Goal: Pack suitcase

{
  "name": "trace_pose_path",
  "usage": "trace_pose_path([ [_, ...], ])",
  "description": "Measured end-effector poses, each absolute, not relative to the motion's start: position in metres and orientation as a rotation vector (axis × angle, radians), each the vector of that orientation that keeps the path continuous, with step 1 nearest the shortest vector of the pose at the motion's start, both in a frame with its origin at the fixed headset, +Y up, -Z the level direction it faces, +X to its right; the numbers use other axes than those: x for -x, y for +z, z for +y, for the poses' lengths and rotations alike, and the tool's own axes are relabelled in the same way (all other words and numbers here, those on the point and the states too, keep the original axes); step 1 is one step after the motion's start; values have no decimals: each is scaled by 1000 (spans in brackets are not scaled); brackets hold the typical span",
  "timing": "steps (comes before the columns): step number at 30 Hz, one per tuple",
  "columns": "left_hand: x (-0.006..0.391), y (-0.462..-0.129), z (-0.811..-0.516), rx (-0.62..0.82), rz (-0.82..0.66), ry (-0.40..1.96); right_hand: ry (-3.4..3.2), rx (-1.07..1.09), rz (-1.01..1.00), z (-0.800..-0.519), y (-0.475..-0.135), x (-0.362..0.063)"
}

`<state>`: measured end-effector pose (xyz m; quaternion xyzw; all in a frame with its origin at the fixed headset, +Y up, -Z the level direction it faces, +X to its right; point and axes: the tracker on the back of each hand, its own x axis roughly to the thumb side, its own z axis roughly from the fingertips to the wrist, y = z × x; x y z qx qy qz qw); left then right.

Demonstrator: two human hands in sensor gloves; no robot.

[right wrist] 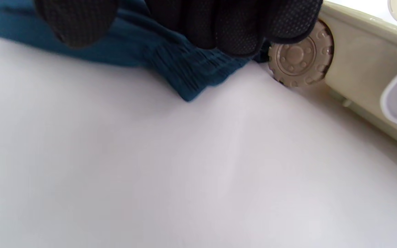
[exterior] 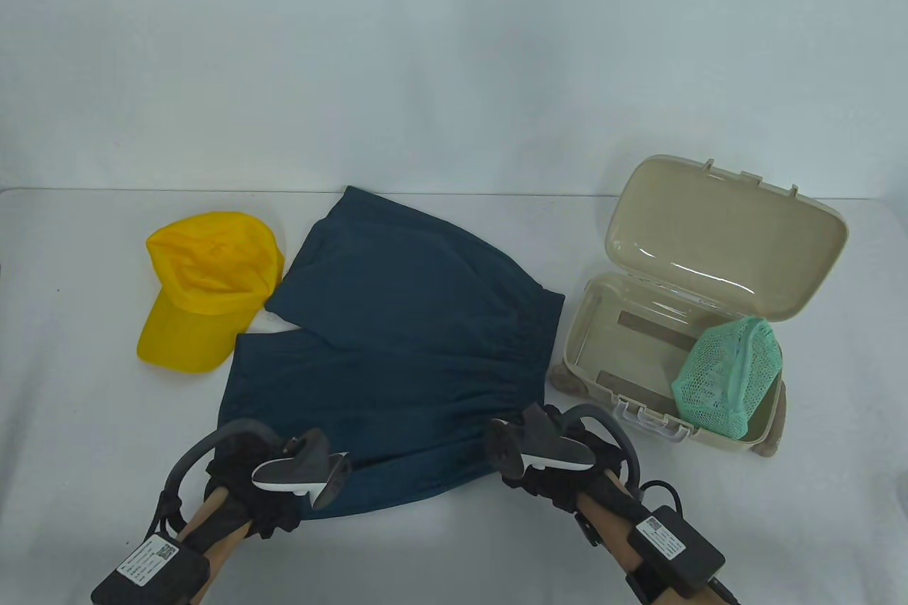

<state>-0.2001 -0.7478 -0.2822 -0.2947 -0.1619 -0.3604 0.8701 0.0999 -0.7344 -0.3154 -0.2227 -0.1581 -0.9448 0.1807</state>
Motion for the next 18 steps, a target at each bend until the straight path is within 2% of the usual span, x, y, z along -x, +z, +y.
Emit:
trace_pose_path([
  [3, 207, -285, -753, 623, -310, -754, -2604, 608, -431, -748, -315, -99],
  [12, 238, -298, -752, 597, -197, -655, -2540, 581, -207, -756, -309, -92],
  [18, 251, -304, -745, 562, -158, -580, -2619, 572, -214, -743, -313, -97],
])
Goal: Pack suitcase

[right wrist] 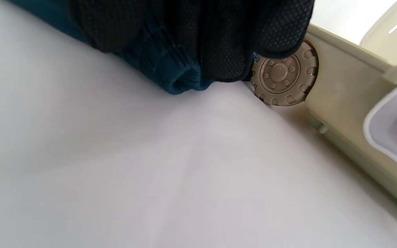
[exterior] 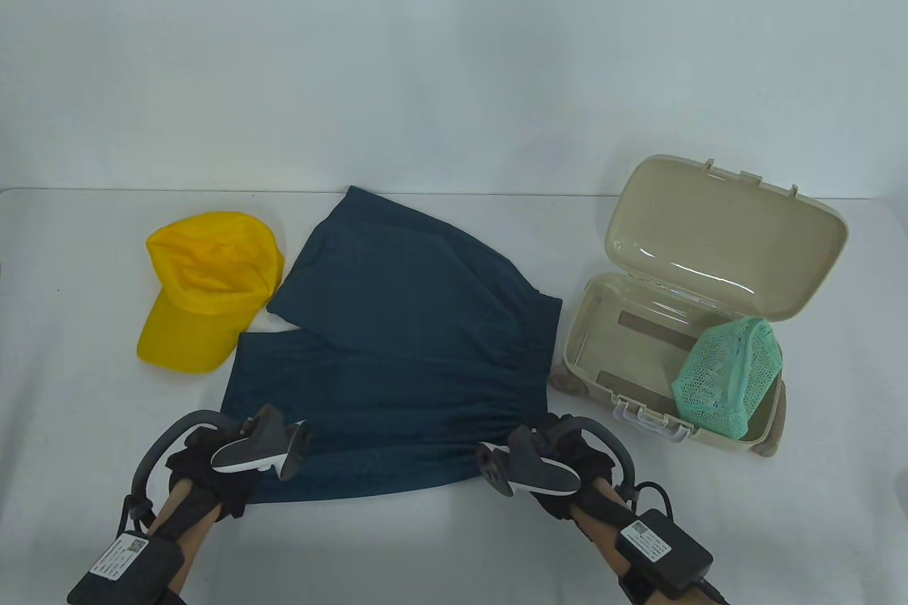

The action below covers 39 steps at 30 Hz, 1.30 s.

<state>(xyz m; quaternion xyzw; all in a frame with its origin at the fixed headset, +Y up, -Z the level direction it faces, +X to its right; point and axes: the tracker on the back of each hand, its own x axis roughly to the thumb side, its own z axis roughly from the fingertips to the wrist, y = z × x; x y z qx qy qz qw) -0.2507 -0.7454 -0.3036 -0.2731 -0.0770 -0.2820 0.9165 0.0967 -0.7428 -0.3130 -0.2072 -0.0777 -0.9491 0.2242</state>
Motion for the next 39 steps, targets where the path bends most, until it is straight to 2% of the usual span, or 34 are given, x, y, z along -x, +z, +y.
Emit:
trace_pose_path([
  [3, 256, -305, -735, 505, -141, -538, -2704, 567, -230, -732, -314, -100],
  [9, 273, -312, -695, 402, -64, -421, -2795, 557, -156, -701, -316, -100],
  [15, 284, -307, -634, 281, -12, -358, -2899, 549, -79, -659, -315, -97],
  [20, 286, -293, -577, 176, -15, -365, -2952, 600, -31, -612, -305, -95],
  [22, 289, -292, -552, 133, 0, -377, -2990, 645, -66, -587, -304, -96],
  [26, 291, -305, -523, 98, 42, -399, -3040, 664, -187, -561, -312, -97],
  [30, 284, -338, -520, 56, 89, -416, -3061, 598, -363, -569, -332, -96],
  [39, 228, -433, -572, 15, 176, -427, -2983, 221, -591, -648, -380, -103],
])
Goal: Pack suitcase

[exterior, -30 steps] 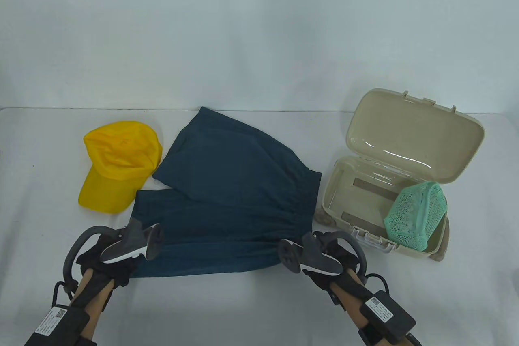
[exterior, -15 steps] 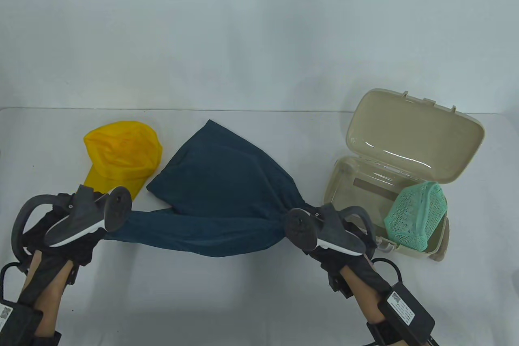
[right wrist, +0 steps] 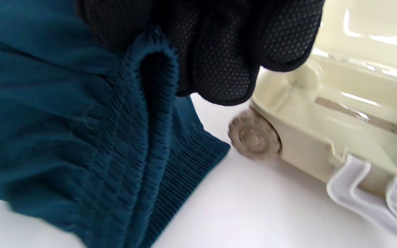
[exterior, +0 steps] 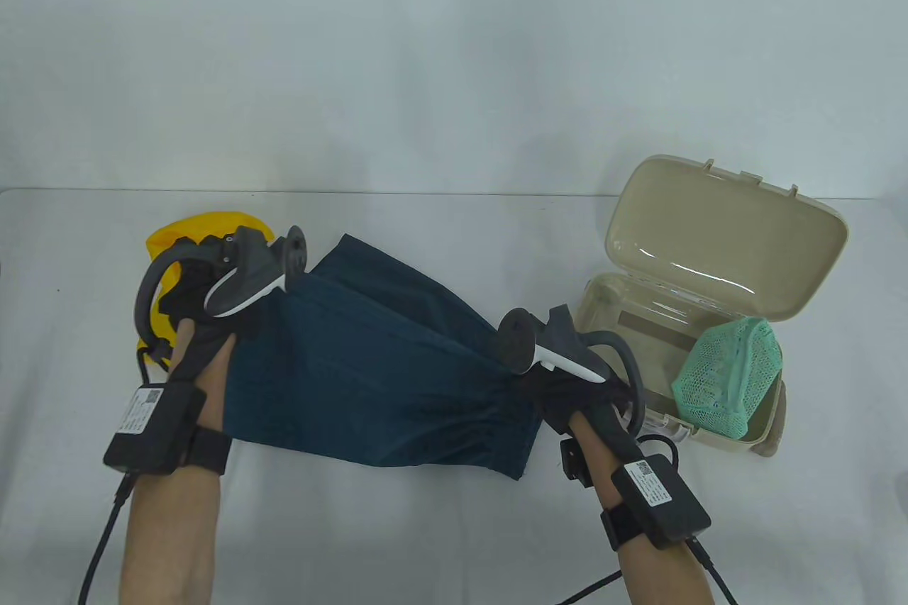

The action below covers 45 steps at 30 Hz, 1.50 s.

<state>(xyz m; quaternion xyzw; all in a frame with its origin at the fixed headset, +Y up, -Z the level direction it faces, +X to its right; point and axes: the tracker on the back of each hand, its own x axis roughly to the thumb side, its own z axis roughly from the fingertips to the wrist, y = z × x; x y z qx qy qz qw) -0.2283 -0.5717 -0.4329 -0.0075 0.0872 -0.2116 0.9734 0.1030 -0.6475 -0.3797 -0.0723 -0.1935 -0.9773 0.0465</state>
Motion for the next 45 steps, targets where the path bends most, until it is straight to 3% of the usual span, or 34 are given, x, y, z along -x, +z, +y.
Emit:
trace_pose_path([
  [3, 204, -460, -587, 27, 183, -405, -2969, 89, -601, -667, -388, -108],
  [8, 180, -479, -599, -119, 206, -213, -2945, -223, -199, -675, -388, -118],
  [10, 175, -478, -601, -155, 183, -95, -2925, -215, -169, -675, -387, -121],
  [14, 181, -462, -597, -147, 115, -59, -2960, -226, -238, -674, -382, -132],
  [18, 198, -429, -598, -109, 43, -19, -3018, -231, -445, -678, -377, -141],
  [27, 239, -348, -633, -53, -55, -46, -2908, -345, -902, -722, -376, -127],
  [34, 260, -313, -653, -33, -108, 44, -2694, -469, -960, -744, -388, -101],
  [40, 253, -305, -664, -19, -139, 61, -2600, -615, -1017, -752, -396, -78],
  [45, 244, -300, -659, -57, -189, 51, -2711, -795, -1046, -753, -391, -86],
])
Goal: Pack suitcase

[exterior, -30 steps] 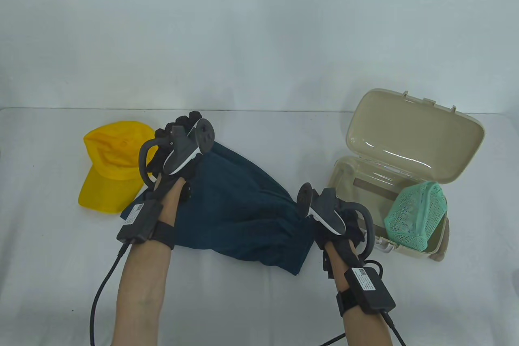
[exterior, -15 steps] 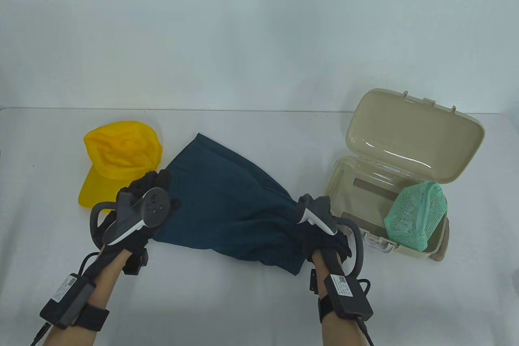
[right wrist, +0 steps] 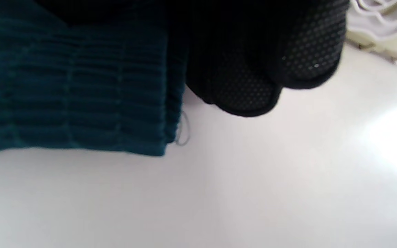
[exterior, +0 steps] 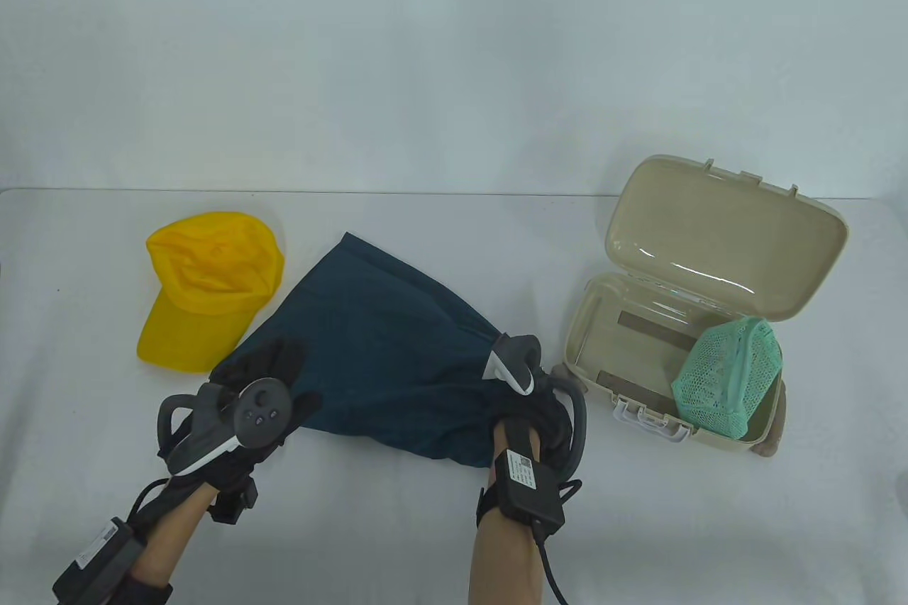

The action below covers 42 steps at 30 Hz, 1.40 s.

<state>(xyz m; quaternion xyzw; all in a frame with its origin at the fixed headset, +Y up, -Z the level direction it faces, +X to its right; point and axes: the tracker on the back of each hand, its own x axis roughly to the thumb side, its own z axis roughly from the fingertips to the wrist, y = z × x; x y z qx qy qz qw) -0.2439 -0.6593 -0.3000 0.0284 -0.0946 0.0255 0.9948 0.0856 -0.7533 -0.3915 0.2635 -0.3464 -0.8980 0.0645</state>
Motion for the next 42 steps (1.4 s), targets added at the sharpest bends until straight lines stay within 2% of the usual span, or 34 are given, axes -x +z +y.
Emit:
trace_pose_path([
  [8, 251, -302, -663, -15, -190, 133, -2971, -980, -783, -756, -373, -99],
  [10, 252, -302, -664, -27, -180, 111, -3073, -1038, -792, -754, -371, -109],
  [13, 256, -301, -662, -39, -168, 128, -3175, -997, -780, -746, -371, -117],
  [17, 257, -303, -663, -25, -159, 147, -3301, -860, -690, -720, -372, -121],
  [20, 260, -304, -665, -27, -147, 130, -3306, -747, -583, -689, -373, -120],
  [27, 269, -307, -664, -27, -116, 145, -3195, -581, -501, -628, -378, -118],
  [29, 271, -308, -665, -23, -109, 149, -3060, -538, -466, -607, -383, -113],
  [34, 273, -309, -666, -11, -101, 154, -2679, -509, -389, -577, -397, -93],
  [39, 272, -309, -666, -4, -101, 151, -2546, -434, -344, -578, -409, -55],
  [42, 272, -309, -666, 3, -102, 144, -2586, -340, -365, -591, -414, -22],
])
